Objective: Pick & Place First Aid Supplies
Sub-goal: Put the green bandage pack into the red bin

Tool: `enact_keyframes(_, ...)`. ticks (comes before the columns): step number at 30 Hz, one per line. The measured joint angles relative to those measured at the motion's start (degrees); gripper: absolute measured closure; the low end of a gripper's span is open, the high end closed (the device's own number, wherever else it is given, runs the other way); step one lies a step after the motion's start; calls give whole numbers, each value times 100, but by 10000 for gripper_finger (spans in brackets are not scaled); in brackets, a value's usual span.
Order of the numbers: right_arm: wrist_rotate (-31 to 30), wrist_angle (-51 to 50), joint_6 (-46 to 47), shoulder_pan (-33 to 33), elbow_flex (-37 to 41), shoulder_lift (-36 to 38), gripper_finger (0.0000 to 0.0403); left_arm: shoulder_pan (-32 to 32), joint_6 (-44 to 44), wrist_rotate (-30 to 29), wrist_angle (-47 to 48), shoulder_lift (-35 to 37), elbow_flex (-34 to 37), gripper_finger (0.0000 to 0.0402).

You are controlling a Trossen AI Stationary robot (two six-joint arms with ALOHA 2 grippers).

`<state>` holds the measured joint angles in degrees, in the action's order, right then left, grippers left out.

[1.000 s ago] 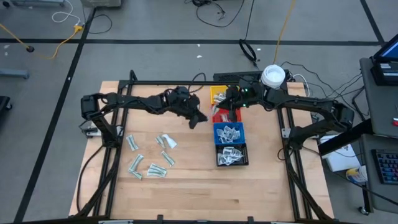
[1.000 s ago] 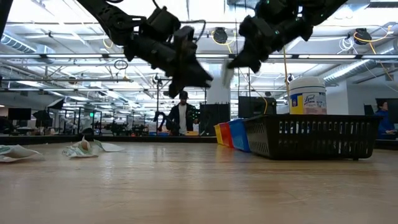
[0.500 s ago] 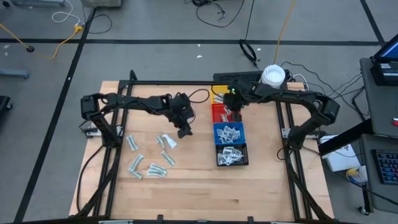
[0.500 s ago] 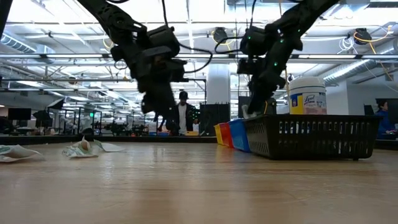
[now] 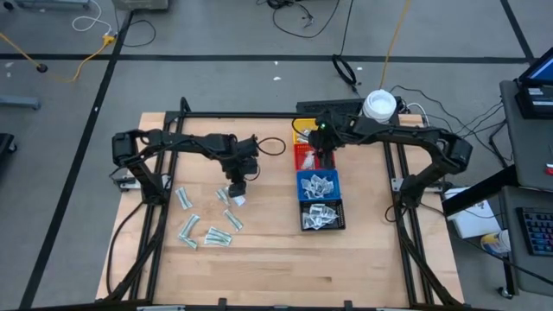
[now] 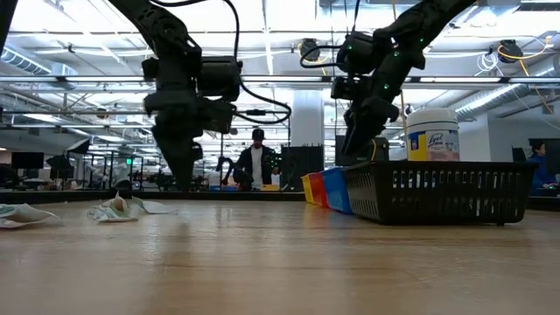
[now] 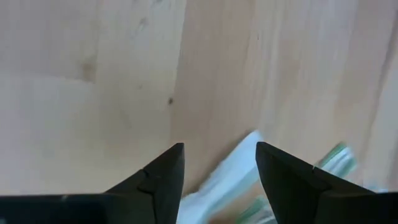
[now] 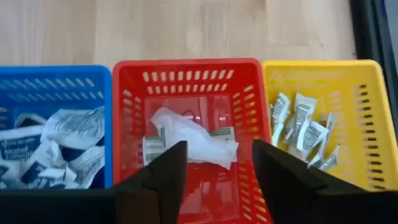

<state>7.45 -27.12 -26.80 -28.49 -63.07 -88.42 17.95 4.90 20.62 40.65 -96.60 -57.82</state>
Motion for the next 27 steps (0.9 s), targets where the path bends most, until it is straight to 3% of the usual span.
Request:
enact_keyframes(5, -16, 69, 491, 47, 0, 4, 202, -129, 2068, -248, 473, 0, -1, 193)
enact_keyframes(9, 6, 57, 667, 48, 0, 4, 198, -308, 4227, -325, 1267, -2, 2, 192)
enact_keyframes(11, 2, 63, 681, 66, 0, 4, 199, -381, 4879, -542, 1625, -2, 7, 192)
enact_keyframes(19, 6, 64, 859, 259, 0, 4, 199, -601, 4834, -1163, 928, -4, 8, 192)
enact_keyframes(27, -12, 69, 983, 313, 2, 4, 206, -888, 4594, -1255, 385, -55, 290, 192)
